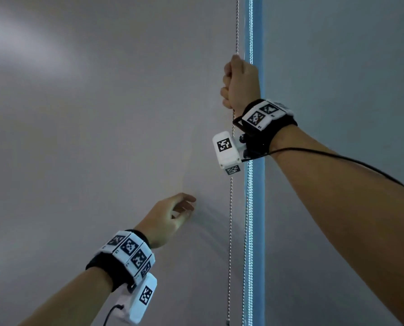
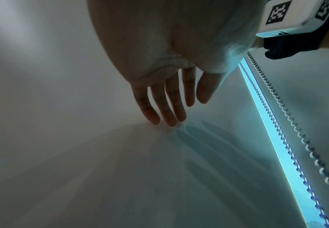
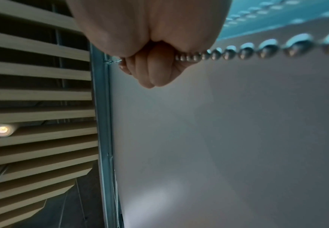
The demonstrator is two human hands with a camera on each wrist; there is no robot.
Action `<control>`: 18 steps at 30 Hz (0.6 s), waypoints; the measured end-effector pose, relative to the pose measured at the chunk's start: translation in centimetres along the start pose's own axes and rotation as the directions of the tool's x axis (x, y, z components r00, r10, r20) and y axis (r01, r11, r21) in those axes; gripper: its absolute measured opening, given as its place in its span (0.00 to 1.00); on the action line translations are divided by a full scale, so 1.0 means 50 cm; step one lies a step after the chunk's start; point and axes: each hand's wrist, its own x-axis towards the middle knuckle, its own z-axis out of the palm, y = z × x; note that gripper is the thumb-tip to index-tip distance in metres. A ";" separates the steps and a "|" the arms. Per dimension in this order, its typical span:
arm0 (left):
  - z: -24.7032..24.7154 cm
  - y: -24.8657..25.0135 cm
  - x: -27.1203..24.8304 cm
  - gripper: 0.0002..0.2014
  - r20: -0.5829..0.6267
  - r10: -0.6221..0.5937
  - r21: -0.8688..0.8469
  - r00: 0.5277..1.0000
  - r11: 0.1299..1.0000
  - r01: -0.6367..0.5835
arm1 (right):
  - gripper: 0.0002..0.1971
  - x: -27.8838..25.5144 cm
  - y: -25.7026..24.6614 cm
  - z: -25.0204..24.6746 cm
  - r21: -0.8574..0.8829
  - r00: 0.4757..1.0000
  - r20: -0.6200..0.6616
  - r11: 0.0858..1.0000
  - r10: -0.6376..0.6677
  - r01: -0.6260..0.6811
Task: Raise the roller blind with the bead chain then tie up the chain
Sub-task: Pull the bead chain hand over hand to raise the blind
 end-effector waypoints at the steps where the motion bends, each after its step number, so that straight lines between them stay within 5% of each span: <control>1: 0.001 -0.001 0.002 0.11 0.010 0.004 0.017 1.000 1.000 -0.005 | 0.18 -0.001 0.009 0.005 -0.007 1.000 0.014 1.000 -0.004 0.004; 10: -0.018 0.017 0.065 0.12 -0.032 0.081 -0.098 0.996 0.992 -0.084 | 0.21 -0.109 0.034 0.018 -0.032 0.999 0.034 0.999 -0.018 0.019; 14: -0.045 0.101 0.125 0.17 -0.135 0.100 -0.305 0.986 0.942 -0.138 | 0.22 -0.206 0.076 -0.009 -0.123 0.997 0.076 0.992 0.011 -0.002; 18: -0.068 0.220 0.182 0.20 -0.093 0.186 -0.454 0.978 0.866 -0.208 | 0.21 -0.317 0.107 -0.045 -0.203 0.985 0.149 0.977 0.090 -0.058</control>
